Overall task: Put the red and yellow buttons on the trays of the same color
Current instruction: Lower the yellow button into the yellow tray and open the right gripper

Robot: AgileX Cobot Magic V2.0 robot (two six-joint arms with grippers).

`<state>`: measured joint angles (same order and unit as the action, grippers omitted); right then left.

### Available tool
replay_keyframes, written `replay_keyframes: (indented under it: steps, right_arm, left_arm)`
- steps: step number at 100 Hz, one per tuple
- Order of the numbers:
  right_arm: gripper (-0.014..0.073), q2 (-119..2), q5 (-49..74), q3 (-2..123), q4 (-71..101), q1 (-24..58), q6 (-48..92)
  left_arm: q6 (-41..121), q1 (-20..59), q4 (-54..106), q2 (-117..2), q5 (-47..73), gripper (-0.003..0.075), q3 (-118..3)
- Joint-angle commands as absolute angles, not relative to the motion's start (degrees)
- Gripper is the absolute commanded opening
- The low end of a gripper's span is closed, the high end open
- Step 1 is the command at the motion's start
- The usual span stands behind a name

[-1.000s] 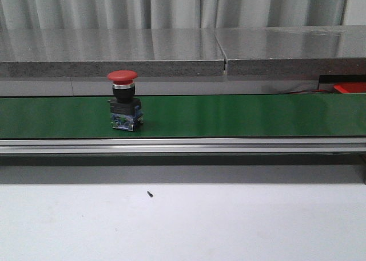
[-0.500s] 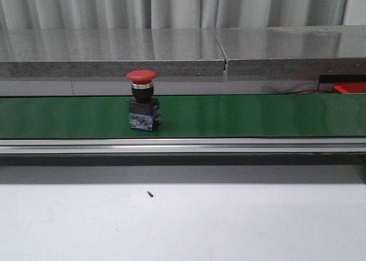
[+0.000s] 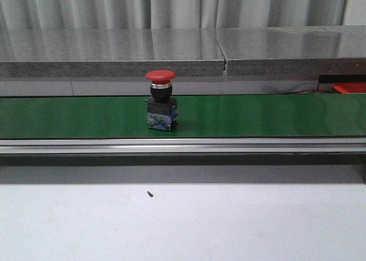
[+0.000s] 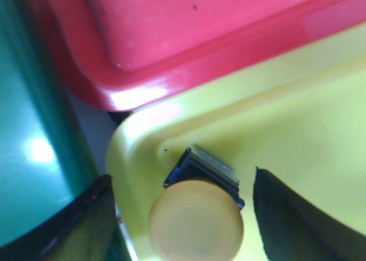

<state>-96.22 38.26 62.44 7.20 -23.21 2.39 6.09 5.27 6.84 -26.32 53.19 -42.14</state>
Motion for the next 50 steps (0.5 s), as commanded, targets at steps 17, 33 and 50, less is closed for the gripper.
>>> replay_keyframes:
  steps: [17,33,50]
  right_arm:
    - [0.0517,-86.19,37.93,63.67,7.62,-23.35,2.41]
    - [0.0517,-82.12,39.43,63.67,9.72,-23.09,2.41]
    - [0.0517,-80.30,41.38,63.72,10.06,-18.41,2.57]
  left_arm:
    - [5.99,5.69,7.50,-26.70,49.70,-0.0018,-43.65]
    - [5.99,5.69,7.50,-26.70,49.70,-0.0018,-43.65]
    - [5.99,5.69,7.50,-26.70,49.70,-0.0018,-43.65]
